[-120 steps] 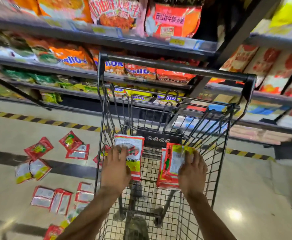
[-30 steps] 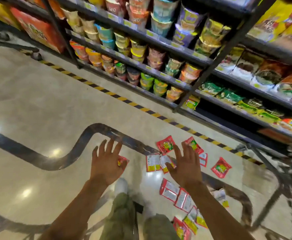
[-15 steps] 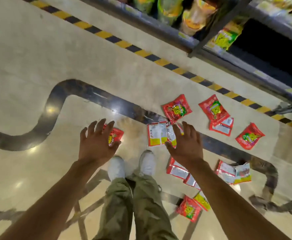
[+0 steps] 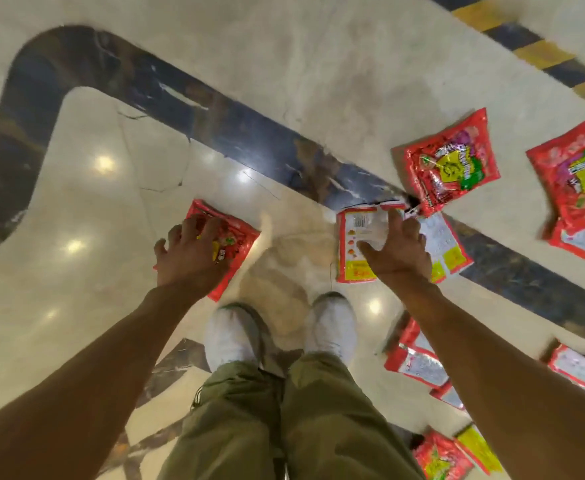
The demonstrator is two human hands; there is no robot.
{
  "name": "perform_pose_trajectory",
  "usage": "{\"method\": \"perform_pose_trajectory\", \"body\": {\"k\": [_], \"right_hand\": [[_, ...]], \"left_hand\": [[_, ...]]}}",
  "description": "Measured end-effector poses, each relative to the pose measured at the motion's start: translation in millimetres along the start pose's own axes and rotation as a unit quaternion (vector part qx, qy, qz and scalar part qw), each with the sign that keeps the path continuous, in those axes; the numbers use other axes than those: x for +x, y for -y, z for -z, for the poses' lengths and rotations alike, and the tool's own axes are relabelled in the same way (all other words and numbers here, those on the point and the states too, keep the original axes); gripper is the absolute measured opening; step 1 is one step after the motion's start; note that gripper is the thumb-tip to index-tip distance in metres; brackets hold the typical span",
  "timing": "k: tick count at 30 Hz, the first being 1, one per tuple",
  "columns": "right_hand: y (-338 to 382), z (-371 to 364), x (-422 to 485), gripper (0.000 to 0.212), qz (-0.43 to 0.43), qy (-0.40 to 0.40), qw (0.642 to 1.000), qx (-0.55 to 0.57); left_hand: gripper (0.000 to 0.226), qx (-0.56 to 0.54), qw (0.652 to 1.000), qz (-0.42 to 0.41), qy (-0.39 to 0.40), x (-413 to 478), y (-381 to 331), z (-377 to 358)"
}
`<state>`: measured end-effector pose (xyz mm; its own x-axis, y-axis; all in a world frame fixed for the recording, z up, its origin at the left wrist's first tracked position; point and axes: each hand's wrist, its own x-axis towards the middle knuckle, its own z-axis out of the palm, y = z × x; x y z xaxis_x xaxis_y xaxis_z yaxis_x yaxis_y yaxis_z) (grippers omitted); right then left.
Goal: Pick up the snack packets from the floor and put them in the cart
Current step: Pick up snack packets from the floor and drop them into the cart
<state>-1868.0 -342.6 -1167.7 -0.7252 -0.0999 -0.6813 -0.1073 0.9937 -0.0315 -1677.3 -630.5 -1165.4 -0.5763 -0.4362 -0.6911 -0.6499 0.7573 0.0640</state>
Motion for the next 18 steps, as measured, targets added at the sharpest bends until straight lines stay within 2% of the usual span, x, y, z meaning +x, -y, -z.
{"method": "perform_pose_trajectory", "body": {"k": [3,6,10,14,18], "right_hand": [[3.7,-23.3,13.3,0.105,-0.038,-0.058,0.997,0.041],[6.9,-31.0,18.6,0.121,-0.094,-0.105,0.987,0.078],[9.4,-41.4,12.3,0.117,-0.111,-0.079,0.987,0.09],[16.7,-55.4,9.1,0.099,-0.096,-0.071,0.977,0.175],[27.7,-56.0,1.5,0.077,-0.099,-0.056,0.96,0.255]], "left_hand": [[0.087,-0.048,0.997,0.054,-0.008,16.2,14.4,-19.9],[0.107,-0.113,0.987,0.099,-0.05,23.5,23.3,-32.1],[0.122,-0.198,0.967,0.15,-0.058,28.7,27.1,-37.6],[0.112,-0.319,0.929,0.179,-0.049,30.8,33.0,-37.9],[0.083,-0.426,0.871,0.244,-0.025,29.9,34.6,-31.1]]}}
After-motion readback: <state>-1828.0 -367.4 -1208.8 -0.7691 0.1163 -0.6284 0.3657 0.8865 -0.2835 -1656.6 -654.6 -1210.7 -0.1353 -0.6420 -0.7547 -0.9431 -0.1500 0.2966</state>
